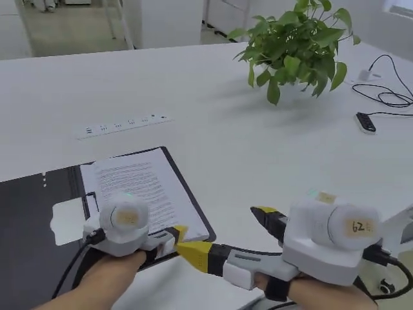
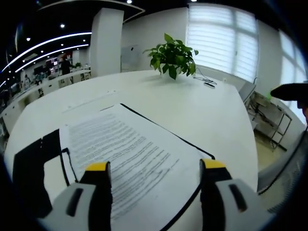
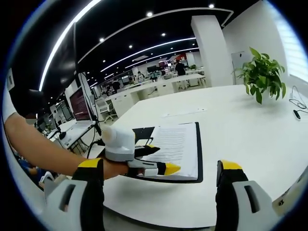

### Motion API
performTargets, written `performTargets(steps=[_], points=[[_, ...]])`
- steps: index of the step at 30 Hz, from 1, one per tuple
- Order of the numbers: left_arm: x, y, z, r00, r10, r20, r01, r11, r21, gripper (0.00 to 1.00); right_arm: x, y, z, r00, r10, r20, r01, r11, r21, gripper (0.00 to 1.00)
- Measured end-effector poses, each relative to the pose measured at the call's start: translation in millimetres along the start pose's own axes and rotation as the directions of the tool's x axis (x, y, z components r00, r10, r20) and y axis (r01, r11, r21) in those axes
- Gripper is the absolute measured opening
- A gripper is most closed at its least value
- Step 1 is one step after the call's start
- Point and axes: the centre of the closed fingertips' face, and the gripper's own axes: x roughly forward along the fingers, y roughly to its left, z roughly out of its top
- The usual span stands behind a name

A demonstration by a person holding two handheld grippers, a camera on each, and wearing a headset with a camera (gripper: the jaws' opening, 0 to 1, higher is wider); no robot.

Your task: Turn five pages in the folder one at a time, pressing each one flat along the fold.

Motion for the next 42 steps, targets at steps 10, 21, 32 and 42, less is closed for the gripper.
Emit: performTargets(steps=[10, 21, 32, 42], points=[[8.6, -1.0, -19.8, 0.9979, 0.055, -0.035, -0.052, 0.996, 0.079, 0.65, 7.4, -0.9, -0.3, 0.9999, -0.013, -0.005, 0.013, 1.0, 0.022, 0.96], [7.5, -6.1, -21.4, 0.997, 0.011, 0.076, -0.017, 0.996, 0.083, 0.52, 14.7, 0.4, -6.0, 0.9995, -0.019, -0.025, 0.02, 0.999, 0.036, 0.94], [7.4, -5.5, -19.9, 0.9923, -0.018, 0.122, 0.008, 0.996, 0.083, 0.42, 25.6, 1.3, -10.6, 0.9991, -0.017, -0.039, 0.019, 0.998, 0.059, 0.93], [6.6, 1.5, -20.6, 0.9943, 0.002, 0.107, -0.012, 0.995, 0.096, 0.15, 44.7, 3.4, -26.4, 0.9966, 0.006, -0.082, 0.002, 0.996, 0.092, 0.91]])
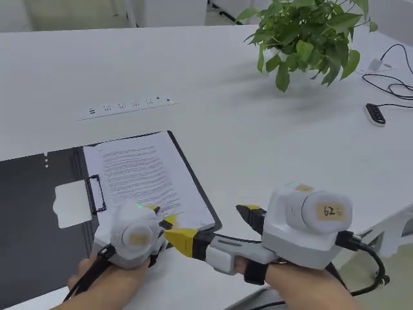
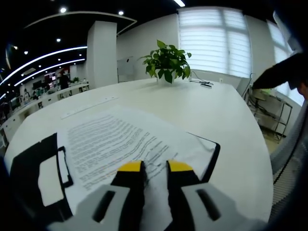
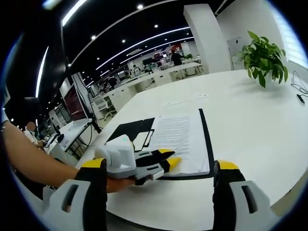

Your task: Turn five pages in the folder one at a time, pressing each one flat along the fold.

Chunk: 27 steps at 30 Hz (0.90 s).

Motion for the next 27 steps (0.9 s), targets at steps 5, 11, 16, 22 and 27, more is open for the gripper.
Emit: performTargets(steps=[5, 11, 16, 22, 27], points=[[0.3, 7.2, 0.4, 0.9998, 0.016, -0.013, -0.016, 1.0, -0.01, 0.05, 11.9, -3.4, -6.6, 0.9997, 0.003, -0.022, -0.002, 1.0, 0.028, 0.89], [1.0, 9.1, 0.8, 0.9997, 0.011, -0.023, -0.012, 0.998, -0.057, 0.03, 24.7, -7.3, -9.7, 0.9996, 0.005, -0.027, -0.003, 0.997, 0.072, 0.86], [1.2, 10.7, 0.2, 0.9997, 0.008, -0.024, -0.011, 0.99, -0.142, 0.02, 34.2, -8.8, -16.3, 0.9994, 0.014, -0.032, -0.011, 0.995, 0.102, 0.82], [1.0, 13.6, 0.1, 0.9997, -0.004, -0.023, -0.002, 0.965, -0.263, 0.01, 42.4, -11.6, -25.7, 0.9988, 0.016, -0.047, -0.01, 0.992, 0.126, 0.76], [0.8, 14.8, -0.1, 0.9998, -0.008, -0.02, 0.001, 0.947, -0.323, 0.0, 50.9, -19.2, -31.1, 0.9988, 0.002, -0.049, 0.006, 0.986, 0.164, 0.73]])
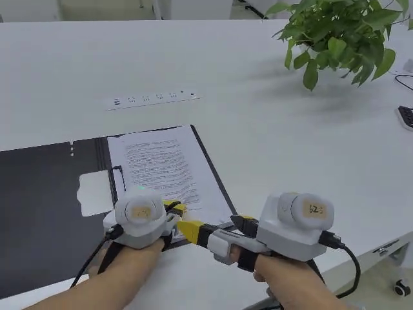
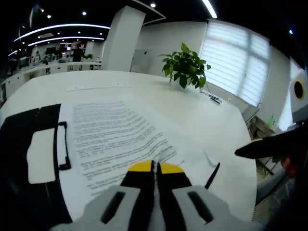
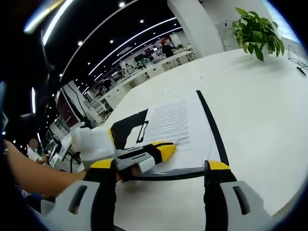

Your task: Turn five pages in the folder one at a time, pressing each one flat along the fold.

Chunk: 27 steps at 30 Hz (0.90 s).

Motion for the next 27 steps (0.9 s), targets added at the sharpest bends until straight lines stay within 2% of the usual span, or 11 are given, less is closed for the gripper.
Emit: performTargets(steps=[3, 8, 12, 20, 24, 27], points=[[0.1, 1.0, -0.1, 1.0, -0.002, 0.005, 0.002, 0.998, -0.061, 0.0, 5.4, -9.2, 1.0, 0.9997, -0.02, 0.013, 0.02, 1.0, 0.025, 0.72], [0.0, 1.4, 0.1, 0.9999, -0.01, 0.006, 0.01, 0.995, -0.1, 0.0, 14.9, -25.4, 2.7, 0.9984, -0.054, 0.016, 0.053, 0.998, 0.037, 0.68], [0.7, 1.6, -0.3, 0.9999, -0.011, 0.007, 0.012, 0.993, -0.12, 0.0, 21.7, -32.0, 3.2, 0.9982, -0.059, 0.013, 0.059, 0.997, 0.053, 0.65], [0.4, 1.3, -0.1, 0.9998, -0.014, 0.011, 0.016, 0.992, -0.127, 0.0, 35.3, -41.0, -4.5, 0.9966, -0.079, -0.022, 0.08, 0.996, 0.043, 0.51], [0.2, 1.0, -0.2, 0.9998, -0.016, 0.014, 0.017, 0.991, -0.13, 0.0, 36.5, -47.6, -9.4, 0.9932, -0.107, -0.044, 0.109, 0.993, 0.038, 0.43], [-0.4, 0.3, 0.2, 0.9998, -0.016, 0.015, 0.018, 0.991, -0.13, 0.0, 35.1, -54.7, -10.8, 0.9882, -0.143, -0.057, 0.144, 0.989, 0.025, 0.34]])
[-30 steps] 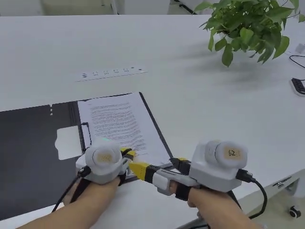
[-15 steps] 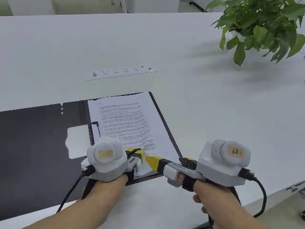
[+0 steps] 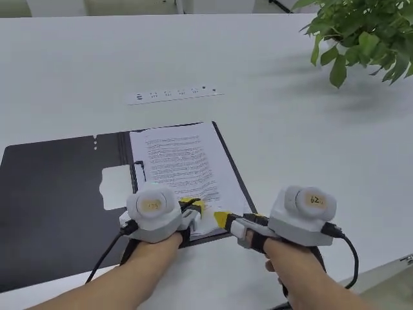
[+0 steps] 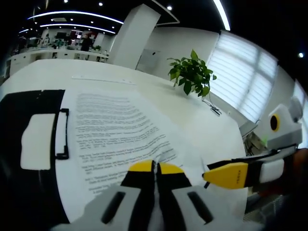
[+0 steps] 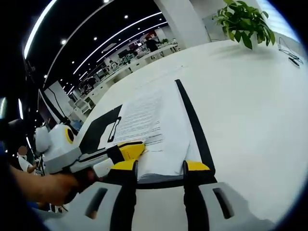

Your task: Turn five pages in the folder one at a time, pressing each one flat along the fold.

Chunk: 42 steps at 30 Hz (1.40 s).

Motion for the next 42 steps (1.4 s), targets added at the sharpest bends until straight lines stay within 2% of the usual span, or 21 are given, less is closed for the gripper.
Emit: performTargets(steps=[5, 10, 15, 19, 21, 24, 27, 29, 31, 32, 38, 40, 42], points=[[0.4, 0.3, 0.1, 1.0, 0.0, 0.0, 0.0, 1.0, -0.001, 0.0, 0.8, -11.7, -3.8, 0.9979, -0.056, -0.032, 0.054, 0.998, -0.043, 0.15], [0.4, 0.2, 0.2, 1.0, 0.004, 0.0, -0.004, 1.0, -0.012, 0.0, 0.3, -15.0, -6.4, 0.9959, -0.078, -0.047, 0.076, 0.996, -0.043, 0.01], [0.3, -0.1, 0.4, 1.0, 0.005, -0.005, -0.005, 1.0, -0.012, 0.0, -2.1, -12.2, -2.8, 0.9971, -0.073, -0.021, 0.072, 0.997, -0.04, 0.0], [-2.1, -2.1, 0.0, 0.9999, 0.012, -0.007, -0.012, 1.0, 0.019, 0.01, -6.7, -6.1, 3.7, 0.9987, -0.051, 0.006, 0.051, 0.998, -0.031, 0.0], [-5.2, -1.1, -0.3, 0.9998, 0.016, -0.012, -0.016, 1.0, 0.008, 0.01, -8.1, -3.9, 6.7, 0.9991, -0.039, 0.017, 0.039, 0.999, -0.024, 0.0], [-12.2, -0.9, 0.1, 0.9994, 0.013, -0.032, -0.012, 1.0, 0.012, 0.03, -11.2, 2.3, 10.5, 0.9993, -0.019, 0.032, 0.019, 1.0, -0.01, 0.0], [-21.4, -1.9, 0.2, 0.9986, 0.0, -0.053, 0.004, 0.998, 0.07, 0.12, -13.8, 10.1, 15.5, 0.9987, 0.003, 0.051, -0.003, 1.0, -0.003, 0.0], [-30.2, 0.9, 2.1, 0.9984, 0.011, -0.055, -0.005, 0.994, 0.107, 0.2, -16.3, 16.7, 20.1, 0.9975, 0.019, 0.067, -0.019, 1.0, -0.008, 0.0], [-38.8, 4.5, 2.5, 0.9976, 0.02, -0.067, -0.013, 0.994, 0.113, 0.26, -19.1, 25.1, 24.5, 0.9961, 0.037, 0.08, -0.036, 0.999, -0.012, 0.0], [-43.3, 5.9, 3.5, 0.9977, 0.023, -0.064, -0.015, 0.993, 0.118, 0.25, -19.5, 28.4, 26.7, 0.9952, 0.045, 0.087, -0.044, 0.999, -0.017, 0.0], [-76.3, 26.0, 7.0, 0.9951, 0.076, -0.063, -0.064, 0.981, 0.182, 0.37, -25.3, 59.5, 40.3, 0.9861, 0.107, 0.127, -0.101, 0.994, -0.051, 0.0], [-85.2, 29.6, 7.3, 0.9944, 0.08, -0.069, -0.067, 0.981, 0.182, 0.37, -26.8, 68.3, 43.1, 0.9828, 0.123, 0.137, -0.116, 0.991, -0.061, 0.0], [-97.2, 35.2, 11.7, 0.9939, 0.097, -0.052, -0.085, 0.977, 0.194, 0.38, -28.3, 80.2, 45.3, 0.9789, 0.144, 0.144, -0.135, 0.988, -0.073, 0.0]])
